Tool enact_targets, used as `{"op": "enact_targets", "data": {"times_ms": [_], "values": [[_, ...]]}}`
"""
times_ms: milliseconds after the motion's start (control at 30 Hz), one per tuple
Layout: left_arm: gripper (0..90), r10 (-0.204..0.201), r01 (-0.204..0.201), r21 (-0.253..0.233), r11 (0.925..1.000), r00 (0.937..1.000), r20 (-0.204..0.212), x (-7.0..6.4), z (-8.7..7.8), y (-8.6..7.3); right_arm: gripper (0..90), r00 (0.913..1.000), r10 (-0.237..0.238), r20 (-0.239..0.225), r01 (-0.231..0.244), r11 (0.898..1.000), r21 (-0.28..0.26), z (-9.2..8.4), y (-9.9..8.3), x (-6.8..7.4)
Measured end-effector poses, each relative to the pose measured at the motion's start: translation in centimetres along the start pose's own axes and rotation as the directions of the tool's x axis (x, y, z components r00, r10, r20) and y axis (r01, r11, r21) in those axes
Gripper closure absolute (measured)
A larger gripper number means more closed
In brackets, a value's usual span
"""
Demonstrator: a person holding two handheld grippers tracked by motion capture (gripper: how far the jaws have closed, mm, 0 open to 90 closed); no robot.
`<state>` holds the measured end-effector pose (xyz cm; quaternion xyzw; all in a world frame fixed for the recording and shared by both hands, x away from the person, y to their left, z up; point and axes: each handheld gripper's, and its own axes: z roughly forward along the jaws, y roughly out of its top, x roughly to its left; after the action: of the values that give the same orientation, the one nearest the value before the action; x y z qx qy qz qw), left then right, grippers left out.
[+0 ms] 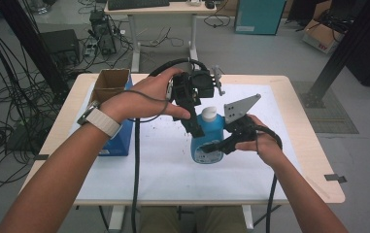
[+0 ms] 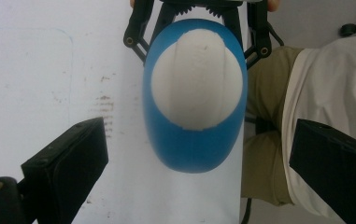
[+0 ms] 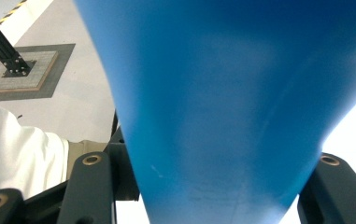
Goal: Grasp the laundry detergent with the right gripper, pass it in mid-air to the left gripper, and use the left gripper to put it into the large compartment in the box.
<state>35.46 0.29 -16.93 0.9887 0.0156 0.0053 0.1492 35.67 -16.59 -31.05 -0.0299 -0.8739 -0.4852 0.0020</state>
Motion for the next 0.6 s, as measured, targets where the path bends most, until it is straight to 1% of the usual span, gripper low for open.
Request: {"op": "enact_targets", "data": {"times_ms": [100,300,433,600], "values": [[4.9,0.002,-0.002,-0.002,1.0000,1.0000,-0.003,-0.02,0.00,-0.03,42.9,1.0000,0.008,-0.004,-0.008,1.000,0.004,0.11,0.02,0.07],[4.9,0.003,-0.003,0.004,1.0000,1.0000,0.005,0.02,-0.01,-0.11,42.9,0.9999,0.004,-0.013,-0.004,1.000,0.004,0.25,0.00,0.02],[4.9,0.004,-0.004,0.002,1.0000,1.0000,-0.002,-0.02,0.01,-0.17,42.9,0.9998,0.007,-0.017,-0.007,1.000,0.001,0.20,0.01,0.01],[4.9,0.004,-0.004,0.007,1.0000,1.0000,-0.001,0.00,0.01,-0.13,42.9,0.9998,0.008,-0.020,-0.008,1.000,-0.001,0.17,0.03,-0.01]]}}
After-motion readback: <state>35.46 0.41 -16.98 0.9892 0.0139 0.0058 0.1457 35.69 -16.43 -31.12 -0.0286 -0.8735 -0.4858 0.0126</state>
